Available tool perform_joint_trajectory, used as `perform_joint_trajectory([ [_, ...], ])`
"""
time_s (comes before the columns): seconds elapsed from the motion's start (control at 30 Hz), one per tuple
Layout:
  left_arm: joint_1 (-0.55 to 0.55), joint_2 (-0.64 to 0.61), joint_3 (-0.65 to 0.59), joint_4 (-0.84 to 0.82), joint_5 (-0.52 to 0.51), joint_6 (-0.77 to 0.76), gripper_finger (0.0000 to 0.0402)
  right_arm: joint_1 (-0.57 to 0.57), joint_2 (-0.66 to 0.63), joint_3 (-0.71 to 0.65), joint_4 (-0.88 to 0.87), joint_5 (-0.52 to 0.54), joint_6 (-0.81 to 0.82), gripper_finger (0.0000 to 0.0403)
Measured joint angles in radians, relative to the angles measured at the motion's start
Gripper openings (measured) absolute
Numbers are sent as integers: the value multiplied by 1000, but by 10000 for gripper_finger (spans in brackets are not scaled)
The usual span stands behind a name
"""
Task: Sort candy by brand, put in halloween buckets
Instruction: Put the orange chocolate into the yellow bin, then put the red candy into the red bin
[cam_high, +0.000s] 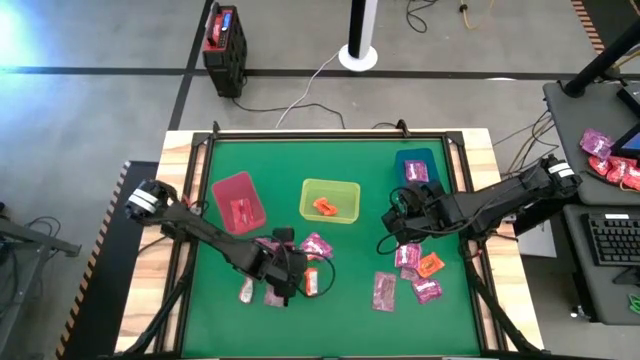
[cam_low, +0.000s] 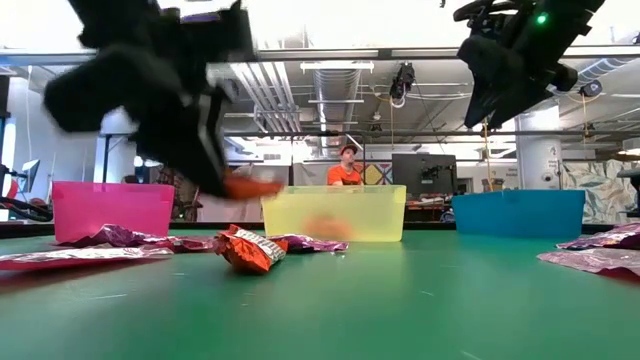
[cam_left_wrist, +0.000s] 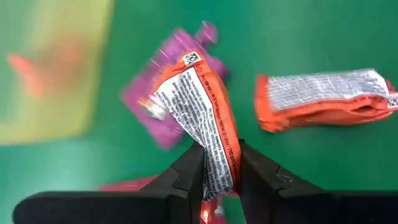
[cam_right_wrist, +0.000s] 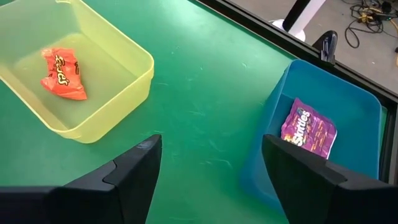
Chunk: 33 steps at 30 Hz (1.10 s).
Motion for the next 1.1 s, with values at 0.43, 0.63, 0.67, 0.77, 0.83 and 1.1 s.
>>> perform_joint_trajectory([
  [0.43, 311, -178, 7, 120, 87, 425, 63, 0, 0, 0, 15, 0, -11, 271],
  [0.63, 499, -149, -19, 219, 307, 452, 63, 0, 0, 0, 20, 0, -11, 269],
  [0.67, 516, -143, -19, 221, 307, 452, 63, 0, 0, 0, 21, 0, -11, 268],
  [0.77, 550, -127, -19, 220, 306, 460, 69, 0, 0, 0, 24, 0, -11, 268],
  [0.83, 554, -122, -19, 221, 306, 470, 77, 0, 0, -1, 24, 0, -11, 270],
  [1.1, 554, -122, -19, 230, 310, 510, 138, 0, 0, -1, 38, 0, -36, 281],
])
